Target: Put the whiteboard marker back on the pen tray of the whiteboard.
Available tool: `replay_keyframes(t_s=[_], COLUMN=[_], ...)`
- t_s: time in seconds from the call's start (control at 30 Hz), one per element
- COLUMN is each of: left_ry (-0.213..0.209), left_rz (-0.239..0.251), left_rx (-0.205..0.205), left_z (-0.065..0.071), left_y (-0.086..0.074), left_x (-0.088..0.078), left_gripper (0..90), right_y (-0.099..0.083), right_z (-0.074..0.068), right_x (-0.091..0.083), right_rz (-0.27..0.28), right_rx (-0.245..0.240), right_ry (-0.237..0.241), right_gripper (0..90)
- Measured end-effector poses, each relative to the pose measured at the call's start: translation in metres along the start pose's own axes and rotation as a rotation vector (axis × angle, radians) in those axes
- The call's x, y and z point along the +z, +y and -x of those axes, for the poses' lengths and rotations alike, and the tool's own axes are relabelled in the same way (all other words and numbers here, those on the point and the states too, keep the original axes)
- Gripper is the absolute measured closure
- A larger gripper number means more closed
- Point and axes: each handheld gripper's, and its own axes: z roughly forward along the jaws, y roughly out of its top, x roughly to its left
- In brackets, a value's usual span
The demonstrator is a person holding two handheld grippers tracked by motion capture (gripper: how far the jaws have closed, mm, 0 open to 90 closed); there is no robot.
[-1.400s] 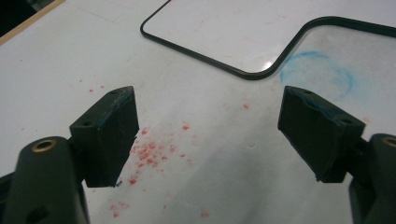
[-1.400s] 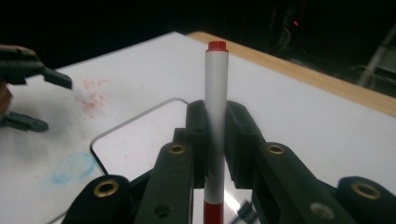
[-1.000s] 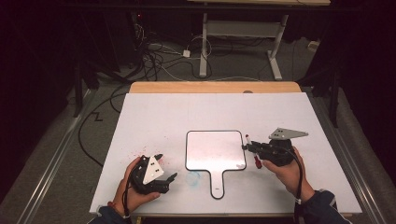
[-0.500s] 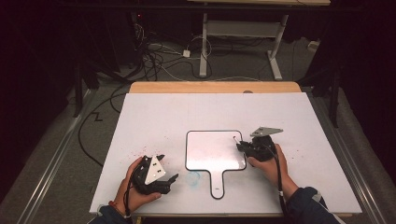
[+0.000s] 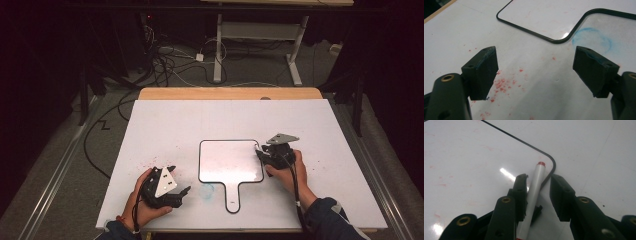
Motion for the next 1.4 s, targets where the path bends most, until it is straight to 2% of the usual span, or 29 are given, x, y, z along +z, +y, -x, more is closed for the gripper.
replay_keyframes(t_s=[0.13,0.33,0.47,0.63,0.73,0.83,0.9,0.97,1.03,1.17,1.23,1.4], left_ry=[-0.003,-0.006,-0.004,-0.002,0.000,0.002,0.002,0.005,0.006,0.015,0.021,0.030], left_rz=[-0.003,-0.004,-0.004,-0.005,-0.004,-0.005,-0.008,-0.013,-0.014,-0.019,-0.023,-0.032], left_rx=[0.002,0.003,0.004,0.001,0.001,-0.004,-0.002,-0.002,-0.007,-0.009,-0.010,-0.013], left_z=[0.000,0.001,0.001,0.000,0.000,-0.001,-0.001,0.000,0.000,-0.001,-0.001,0.000], left_y=[0.000,0.000,0.000,0.000,-0.001,-0.001,-0.001,-0.001,-0.001,-0.002,-0.002,-0.004], left_x=[0.001,0.001,0.000,0.000,-0.001,0.000,0.001,0.001,0.001,0.000,0.000,-0.001], left_gripper=[19.6,19.6,19.6,19.6,19.6,19.6,19.6,19.6,19.6,19.6,19.6,19.6], right_y=[-0.001,0.000,0.001,0.006,0.006,0.002,-0.001,-0.006,-0.011,-0.023,-0.030,-0.053], right_z=[0.005,0.006,0.009,0.012,0.014,0.014,0.013,0.013,0.012,0.017,0.018,0.019], right_x=[0.000,-0.001,-0.007,-0.028,-0.041,-0.057,-0.067,-0.076,-0.084,-0.096,-0.100,-0.104], right_rz=[0.009,0.009,0.046,0.122,0.148,0.192,0.211,0.239,0.254,0.291,0.297,0.285], right_rx=[0.028,0.034,0.043,-0.005,-0.059,-0.140,-0.192,-0.204,-0.206,-0.196,-0.191,-0.180], right_ry=[-0.006,-0.014,0.003,0.007,0.028,0.051,0.042,0.056,0.038,0.039,0.017,-0.001], right_gripper=[63.0,60.2,55.5,50.1,46.0,41.2,38.6,37.3,34.3,32.4,30.5,27.0])
